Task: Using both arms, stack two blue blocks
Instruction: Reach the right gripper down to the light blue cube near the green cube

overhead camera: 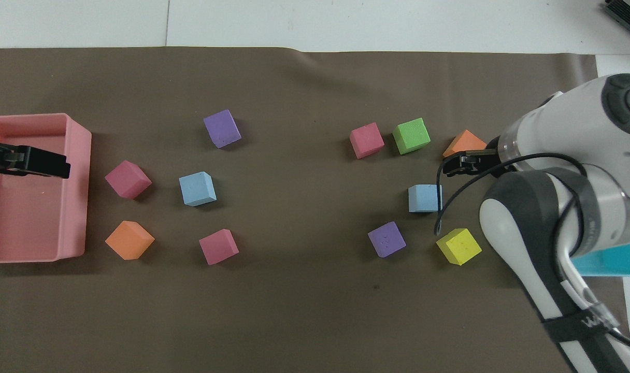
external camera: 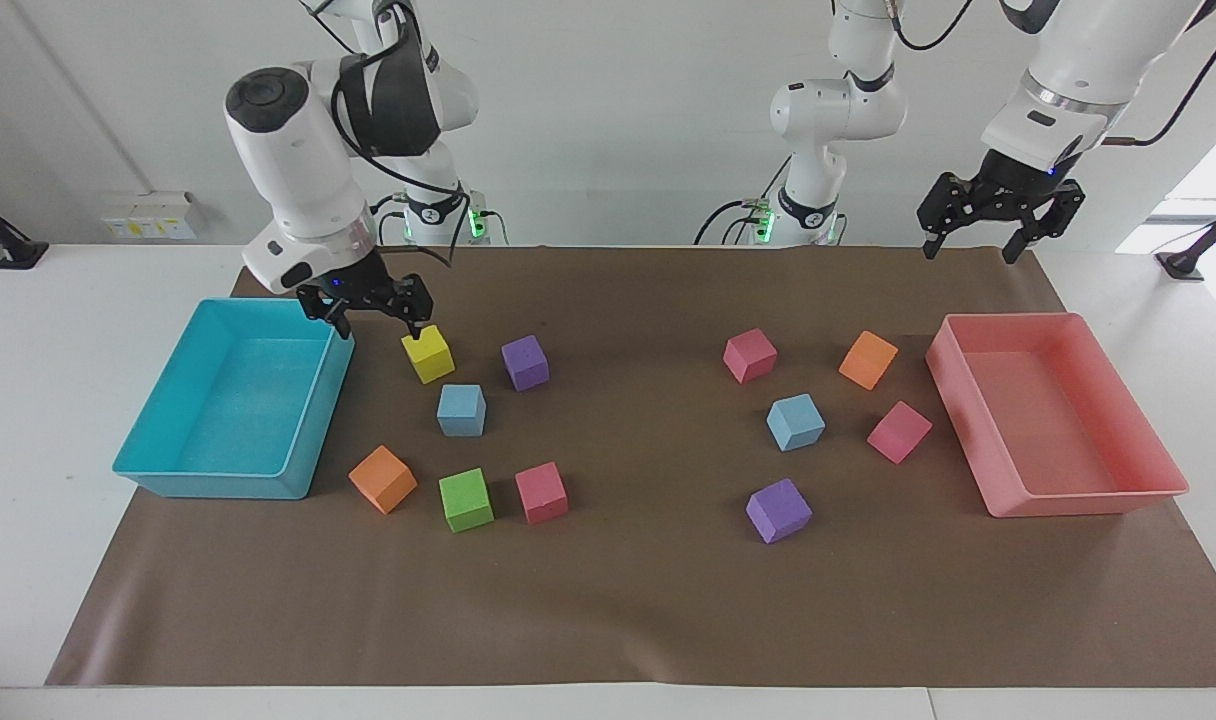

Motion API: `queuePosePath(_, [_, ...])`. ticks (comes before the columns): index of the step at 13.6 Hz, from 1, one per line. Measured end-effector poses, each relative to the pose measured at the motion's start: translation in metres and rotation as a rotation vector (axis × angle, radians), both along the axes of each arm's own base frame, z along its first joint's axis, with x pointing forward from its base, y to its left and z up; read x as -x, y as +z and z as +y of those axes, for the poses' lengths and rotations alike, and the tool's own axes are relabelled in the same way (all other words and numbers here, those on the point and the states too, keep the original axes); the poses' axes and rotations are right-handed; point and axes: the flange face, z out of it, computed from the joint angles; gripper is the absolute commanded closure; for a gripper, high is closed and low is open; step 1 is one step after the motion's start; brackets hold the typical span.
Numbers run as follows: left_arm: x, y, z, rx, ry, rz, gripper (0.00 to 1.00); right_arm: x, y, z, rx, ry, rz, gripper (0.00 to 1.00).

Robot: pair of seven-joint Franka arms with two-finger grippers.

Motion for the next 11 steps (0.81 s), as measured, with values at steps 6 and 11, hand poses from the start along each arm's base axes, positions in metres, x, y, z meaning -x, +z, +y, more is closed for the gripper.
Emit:
queuePosePath(6, [0.000,0.000,-0.002,0.000,-0.004,-0.002,0.00,0.010,-0.061,0.011,0.004,-0.017,0.034,0.00])
queuePosePath(11, [0.000,0.000,-0.004,0.000,-0.007,-0.002,0.00,0.017,-0.110,0.010,0.010,-0.019,0.051,0.00])
